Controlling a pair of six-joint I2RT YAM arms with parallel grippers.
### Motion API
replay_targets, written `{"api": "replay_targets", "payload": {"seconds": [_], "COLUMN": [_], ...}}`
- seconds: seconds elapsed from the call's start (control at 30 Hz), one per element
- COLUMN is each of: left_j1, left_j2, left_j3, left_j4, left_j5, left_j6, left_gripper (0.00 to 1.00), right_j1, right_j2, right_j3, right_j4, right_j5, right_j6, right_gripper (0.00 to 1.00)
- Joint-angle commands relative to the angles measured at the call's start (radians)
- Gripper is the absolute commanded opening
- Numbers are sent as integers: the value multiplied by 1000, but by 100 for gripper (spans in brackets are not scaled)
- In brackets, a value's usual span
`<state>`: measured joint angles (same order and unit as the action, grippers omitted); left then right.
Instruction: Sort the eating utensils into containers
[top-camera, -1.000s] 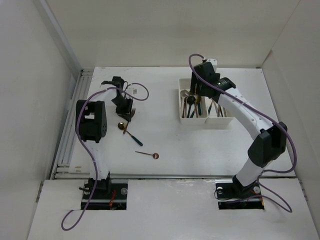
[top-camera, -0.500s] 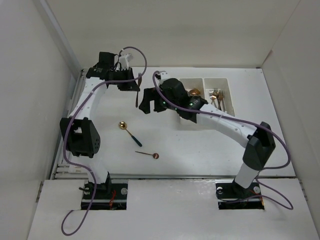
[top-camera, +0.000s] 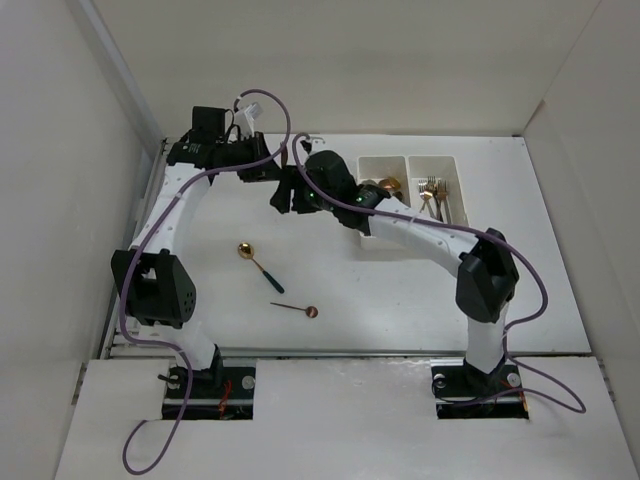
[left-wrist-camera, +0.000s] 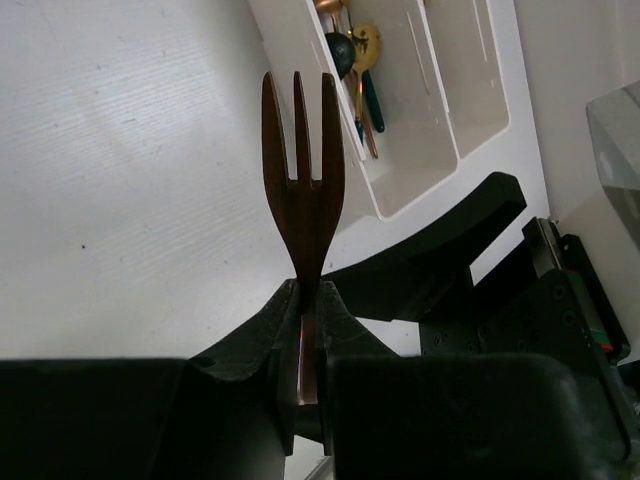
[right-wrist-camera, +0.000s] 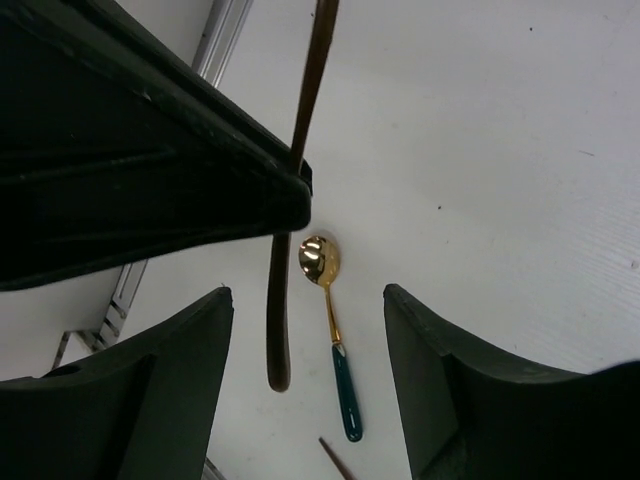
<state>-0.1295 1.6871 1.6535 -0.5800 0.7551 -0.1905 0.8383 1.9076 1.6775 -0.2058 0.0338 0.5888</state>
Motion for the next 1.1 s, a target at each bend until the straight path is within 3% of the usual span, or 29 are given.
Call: {"api": "replay_targets", "payload": {"seconds": [0.0, 0.13, 0.17, 0.2, 0.27, 0.37, 0.43, 0.47, 0.6, 0.73, 0.8, 0.97, 1.07], "left_j1": [-4, -4, -4, -4, -4, -4, -4, -4, -4, -4, -4, -4, -15], "left_j2": [-43, -43, -43, -43, -43, -43, -43, -43, -21, -10, 8, 51, 51], "left_j3": [-12, -23, -23, -23, -11, -11, -2, -1, 20, -41, -85, -162, -213], "left_j4": [14, 14, 14, 14, 14, 14, -15, -35, -156, -207, -225, -294, -294], "left_j5": [55, 55, 68, 69, 81, 90, 79, 43, -100, -279, -334, -418, -421], "left_j6": [-21, -30, -30, -39, -40, -14, 14, 57, 158, 183, 195, 255, 282], "left_gripper": [0, 0, 0, 0, 0, 0, 28, 61, 90, 97, 99, 99, 96], "right_j1": [-1, -1, -1, -1, -11, -21, -33, -60, -196, -372, -476, -591, -601], "right_j2": [5, 28, 39, 39, 48, 21, -22, -41, -142, -179, -209, -177, -73], "right_j3": [67, 77, 77, 77, 77, 51, 30, 12, -82, -113, -160, -174, -116], "right_j4": [62, 62, 62, 62, 62, 62, 62, 52, -59, -349, -407, -492, -538], "right_j5": [28, 28, 28, 28, 18, 46, 73, 84, 124, 299, 342, 388, 449], "right_j6": [17, 17, 26, 26, 26, 26, 16, 0, -78, -190, -227, -285, -299], "right_gripper": [67, 45, 35, 18, 1, 0, 0, 0, 0, 0, 0, 0, 12]}}
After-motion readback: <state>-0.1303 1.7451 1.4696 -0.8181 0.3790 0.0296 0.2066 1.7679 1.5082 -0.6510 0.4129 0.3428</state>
